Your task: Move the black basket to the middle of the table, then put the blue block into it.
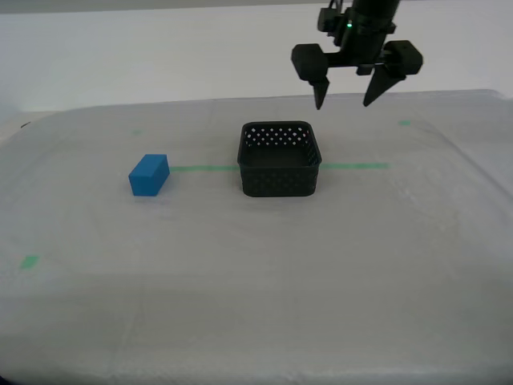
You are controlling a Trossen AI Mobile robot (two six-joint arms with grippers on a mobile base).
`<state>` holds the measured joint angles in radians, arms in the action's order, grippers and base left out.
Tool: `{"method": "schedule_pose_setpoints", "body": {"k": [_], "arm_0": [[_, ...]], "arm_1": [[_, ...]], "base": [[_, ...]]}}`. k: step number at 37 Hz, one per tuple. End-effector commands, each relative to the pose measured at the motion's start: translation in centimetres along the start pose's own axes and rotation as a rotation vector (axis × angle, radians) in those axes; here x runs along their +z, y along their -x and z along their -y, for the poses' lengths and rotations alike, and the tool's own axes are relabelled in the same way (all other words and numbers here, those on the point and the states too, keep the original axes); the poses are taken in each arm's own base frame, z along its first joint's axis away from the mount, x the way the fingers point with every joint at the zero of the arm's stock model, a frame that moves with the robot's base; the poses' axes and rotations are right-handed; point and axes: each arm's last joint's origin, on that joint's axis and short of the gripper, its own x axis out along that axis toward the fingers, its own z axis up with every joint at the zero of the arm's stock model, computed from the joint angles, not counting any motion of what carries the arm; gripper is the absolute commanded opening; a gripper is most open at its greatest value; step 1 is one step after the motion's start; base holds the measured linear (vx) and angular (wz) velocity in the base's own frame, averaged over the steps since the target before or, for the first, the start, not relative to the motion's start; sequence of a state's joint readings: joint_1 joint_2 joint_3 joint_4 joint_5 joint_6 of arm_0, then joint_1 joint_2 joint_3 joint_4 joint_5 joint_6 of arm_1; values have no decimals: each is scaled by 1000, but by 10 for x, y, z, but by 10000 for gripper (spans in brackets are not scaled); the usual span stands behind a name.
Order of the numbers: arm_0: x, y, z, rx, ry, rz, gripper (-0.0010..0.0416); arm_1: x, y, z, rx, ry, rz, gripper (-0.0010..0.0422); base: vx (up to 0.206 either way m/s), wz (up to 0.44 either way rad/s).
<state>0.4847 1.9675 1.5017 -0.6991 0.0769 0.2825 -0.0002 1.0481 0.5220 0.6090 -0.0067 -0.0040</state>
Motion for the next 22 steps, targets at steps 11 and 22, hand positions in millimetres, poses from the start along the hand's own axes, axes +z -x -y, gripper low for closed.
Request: {"method": "schedule_pose_setpoints", "body": {"k": [11,22], "arm_0": [[-42,38,76,-51,-107,133,400],[-64,43,118,-122,-142,150,400]], "arm_1": [[1,0,0,0,-1,7,0],[1,0,0,0,-1,7,0]], "base": [[0,0],[0,0]]}}
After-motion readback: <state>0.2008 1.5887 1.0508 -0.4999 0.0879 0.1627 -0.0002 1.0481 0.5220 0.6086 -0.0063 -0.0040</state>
